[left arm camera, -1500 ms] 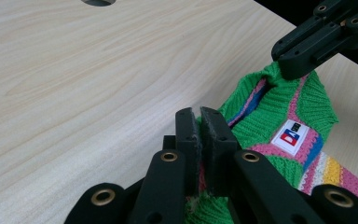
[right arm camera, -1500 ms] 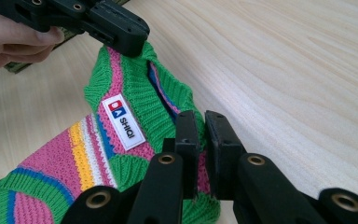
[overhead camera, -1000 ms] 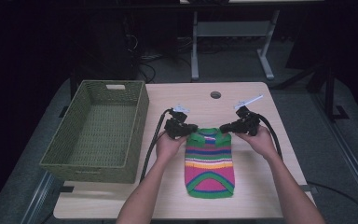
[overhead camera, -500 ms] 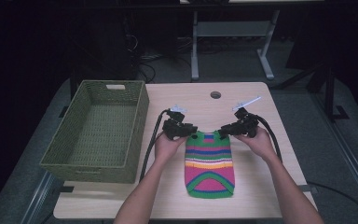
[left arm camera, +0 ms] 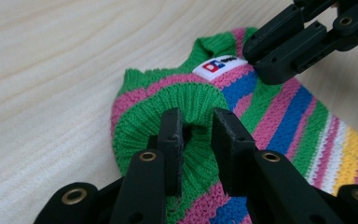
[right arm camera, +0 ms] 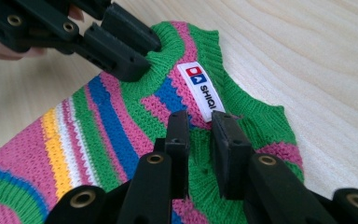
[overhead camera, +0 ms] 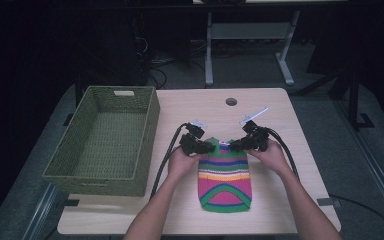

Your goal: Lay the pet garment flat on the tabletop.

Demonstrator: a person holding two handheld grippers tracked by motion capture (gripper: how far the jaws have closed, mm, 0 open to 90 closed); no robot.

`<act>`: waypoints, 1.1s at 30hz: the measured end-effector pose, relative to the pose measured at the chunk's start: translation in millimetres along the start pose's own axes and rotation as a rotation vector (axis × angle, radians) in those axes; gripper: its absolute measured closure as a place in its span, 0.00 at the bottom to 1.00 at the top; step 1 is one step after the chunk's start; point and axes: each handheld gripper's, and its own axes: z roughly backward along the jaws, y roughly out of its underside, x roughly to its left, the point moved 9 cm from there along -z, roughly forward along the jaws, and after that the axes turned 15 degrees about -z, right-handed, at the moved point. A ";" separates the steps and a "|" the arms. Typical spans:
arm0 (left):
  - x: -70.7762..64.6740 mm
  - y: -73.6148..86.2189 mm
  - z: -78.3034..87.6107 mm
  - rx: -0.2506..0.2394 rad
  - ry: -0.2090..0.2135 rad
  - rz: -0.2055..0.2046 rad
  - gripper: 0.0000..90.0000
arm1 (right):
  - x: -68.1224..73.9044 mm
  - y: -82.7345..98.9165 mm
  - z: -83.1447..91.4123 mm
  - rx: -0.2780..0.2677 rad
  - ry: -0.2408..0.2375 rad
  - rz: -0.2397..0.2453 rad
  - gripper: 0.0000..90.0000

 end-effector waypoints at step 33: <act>-1.7 8.6 -8.6 0.078 -0.012 -0.018 0.79 | -24.8 -14.1 -4.2 -0.076 0.147 -0.070 0.77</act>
